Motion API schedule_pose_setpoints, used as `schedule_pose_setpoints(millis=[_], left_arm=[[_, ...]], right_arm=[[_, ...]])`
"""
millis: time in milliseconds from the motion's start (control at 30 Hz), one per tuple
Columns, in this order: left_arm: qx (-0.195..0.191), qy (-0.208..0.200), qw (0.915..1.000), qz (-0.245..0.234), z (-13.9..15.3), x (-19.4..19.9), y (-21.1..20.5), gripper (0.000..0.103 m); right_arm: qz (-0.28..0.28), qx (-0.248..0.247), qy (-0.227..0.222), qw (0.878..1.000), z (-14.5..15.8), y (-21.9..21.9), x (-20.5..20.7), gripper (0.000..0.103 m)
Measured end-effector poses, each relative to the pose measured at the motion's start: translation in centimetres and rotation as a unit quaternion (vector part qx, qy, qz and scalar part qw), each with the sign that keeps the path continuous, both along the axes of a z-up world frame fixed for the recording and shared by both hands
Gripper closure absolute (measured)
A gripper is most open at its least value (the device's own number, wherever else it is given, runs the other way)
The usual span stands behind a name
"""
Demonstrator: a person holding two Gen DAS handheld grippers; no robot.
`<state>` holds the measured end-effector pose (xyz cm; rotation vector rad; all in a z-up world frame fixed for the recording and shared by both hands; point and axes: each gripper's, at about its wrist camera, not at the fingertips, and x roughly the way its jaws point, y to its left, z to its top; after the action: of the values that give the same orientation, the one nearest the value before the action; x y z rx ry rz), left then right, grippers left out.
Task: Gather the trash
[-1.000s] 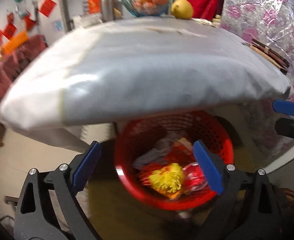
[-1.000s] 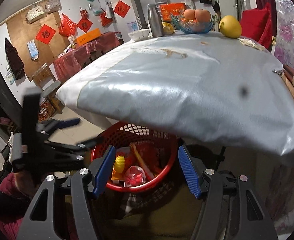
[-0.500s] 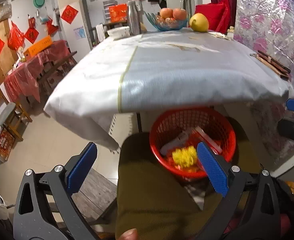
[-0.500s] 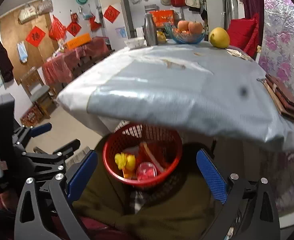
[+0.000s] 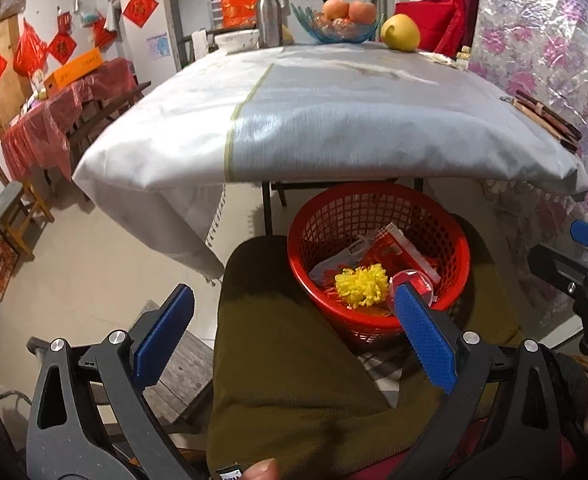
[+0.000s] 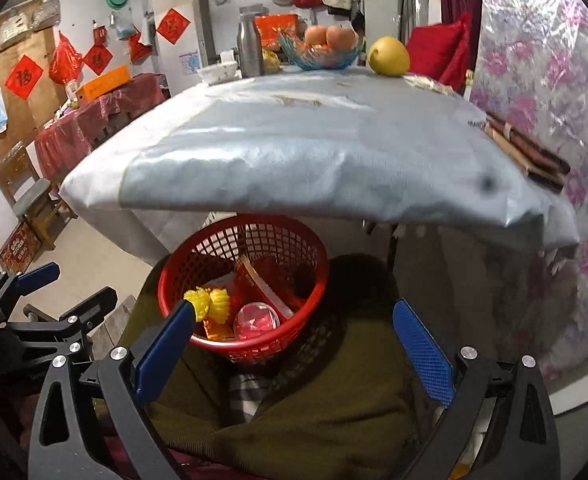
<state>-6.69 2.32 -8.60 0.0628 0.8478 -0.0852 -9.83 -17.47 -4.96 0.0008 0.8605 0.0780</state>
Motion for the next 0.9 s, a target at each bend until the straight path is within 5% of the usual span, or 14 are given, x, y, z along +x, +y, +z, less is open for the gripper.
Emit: schedule_pose_setpoints(millis=[900], left_arm=[[0.004, 0.006, 0.9999, -0.008, -0.7, -0.2, -0.8, 0.007]], right_arm=[[0.019, 0.003, 0.024, 1.000, -1.4, 0.5, 0.0, 0.006]])
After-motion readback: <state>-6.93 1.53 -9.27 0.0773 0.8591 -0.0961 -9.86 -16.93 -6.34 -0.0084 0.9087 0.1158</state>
